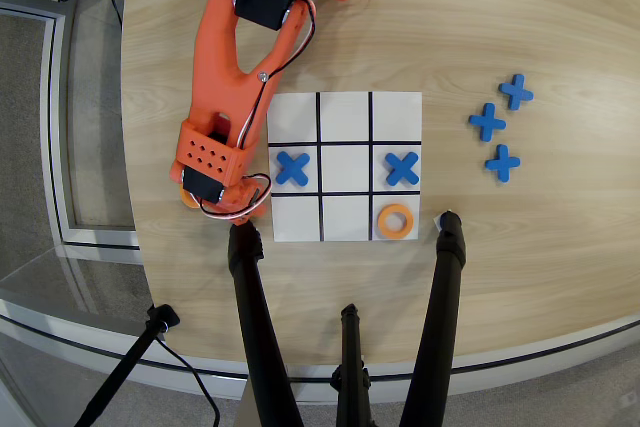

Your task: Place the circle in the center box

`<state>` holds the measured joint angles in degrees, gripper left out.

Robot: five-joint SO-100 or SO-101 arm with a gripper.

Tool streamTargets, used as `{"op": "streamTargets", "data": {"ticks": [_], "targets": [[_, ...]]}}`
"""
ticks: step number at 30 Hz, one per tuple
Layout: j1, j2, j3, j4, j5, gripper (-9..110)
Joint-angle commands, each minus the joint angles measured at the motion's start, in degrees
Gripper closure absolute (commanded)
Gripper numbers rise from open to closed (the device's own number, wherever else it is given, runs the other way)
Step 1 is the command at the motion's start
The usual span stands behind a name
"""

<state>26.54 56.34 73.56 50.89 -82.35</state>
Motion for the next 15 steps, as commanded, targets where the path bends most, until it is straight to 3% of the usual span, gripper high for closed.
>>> {"op": "streamTargets", "data": {"ticks": [1,15], "targets": [[-0.44,0.0,-2.11,0.44,0.26,82],[-2.2,-0.62,-3.69,7.73,1.32,84]]}}
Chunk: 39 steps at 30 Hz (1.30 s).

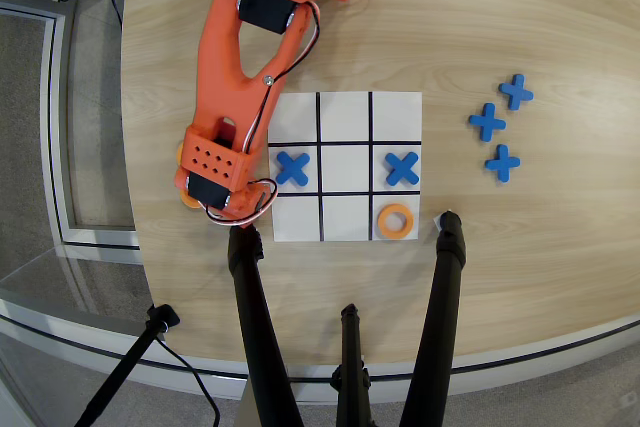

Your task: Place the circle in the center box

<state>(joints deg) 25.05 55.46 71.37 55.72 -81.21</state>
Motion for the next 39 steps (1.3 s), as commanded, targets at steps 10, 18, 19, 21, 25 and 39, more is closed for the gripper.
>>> {"op": "streamTargets", "data": {"ticks": [10,18,19,21,25,39], "targets": [[-0.18,-0.62,-4.04,4.83,0.18,84],[0.53,-0.79,-4.13,6.24,0.18,91],[0.53,-0.79,-4.13,6.77,0.18,92],[0.53,-0.79,-4.13,8.0,0.18,94],[0.18,-0.7,-4.22,10.55,0.18,95],[-0.26,-0.53,-5.54,13.54,1.32,102]]}}
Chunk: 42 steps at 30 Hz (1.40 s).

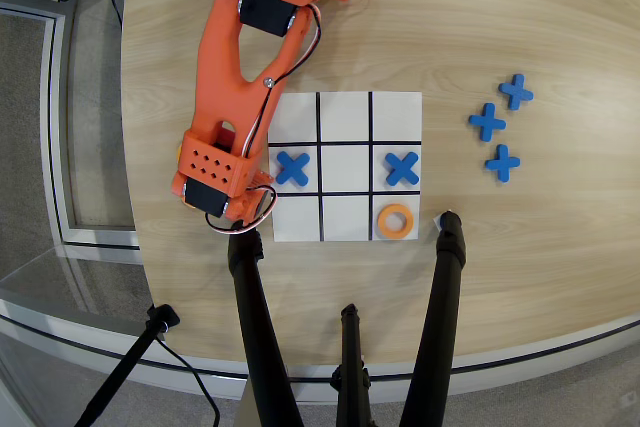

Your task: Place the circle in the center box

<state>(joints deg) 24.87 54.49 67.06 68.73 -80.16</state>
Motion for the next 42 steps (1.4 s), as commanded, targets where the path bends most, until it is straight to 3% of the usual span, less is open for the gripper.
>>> {"op": "streamTargets", "data": {"ticks": [1,19,29,42], "targets": [[0.0,0.44,-1.49,0.53,0.35,102],[-1.58,7.82,-23.12,15.56,6.86,102],[-8.88,29.0,-2.46,12.57,6.24,102],[-20.83,47.55,30.67,-1.76,5.45,102]]}}
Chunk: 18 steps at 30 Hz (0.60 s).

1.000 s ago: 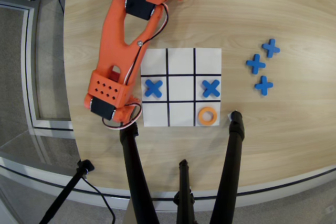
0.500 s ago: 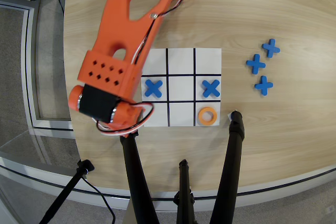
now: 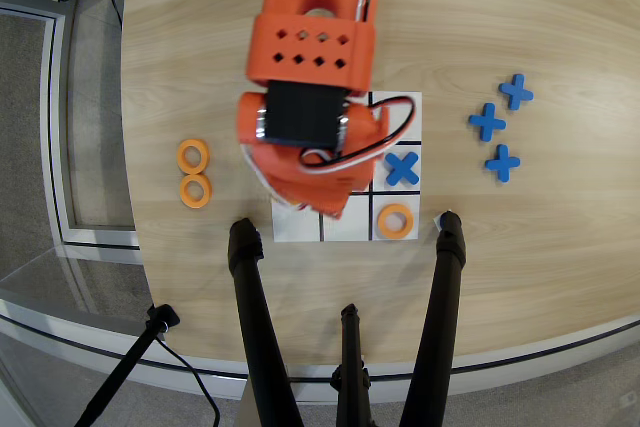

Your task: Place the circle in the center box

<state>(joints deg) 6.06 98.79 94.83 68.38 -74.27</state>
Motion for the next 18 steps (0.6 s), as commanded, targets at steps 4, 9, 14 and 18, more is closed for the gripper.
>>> {"op": "streamTargets", "data": {"ticks": [4,9,14,18], "targets": [[-5.89,3.08,6.68,-3.08,0.35,102],[-9.58,-1.58,7.21,-8.35,2.29,102],[-10.81,-8.53,6.59,-12.92,3.43,102],[-10.72,-13.71,6.5,-15.64,3.69,102]]}}
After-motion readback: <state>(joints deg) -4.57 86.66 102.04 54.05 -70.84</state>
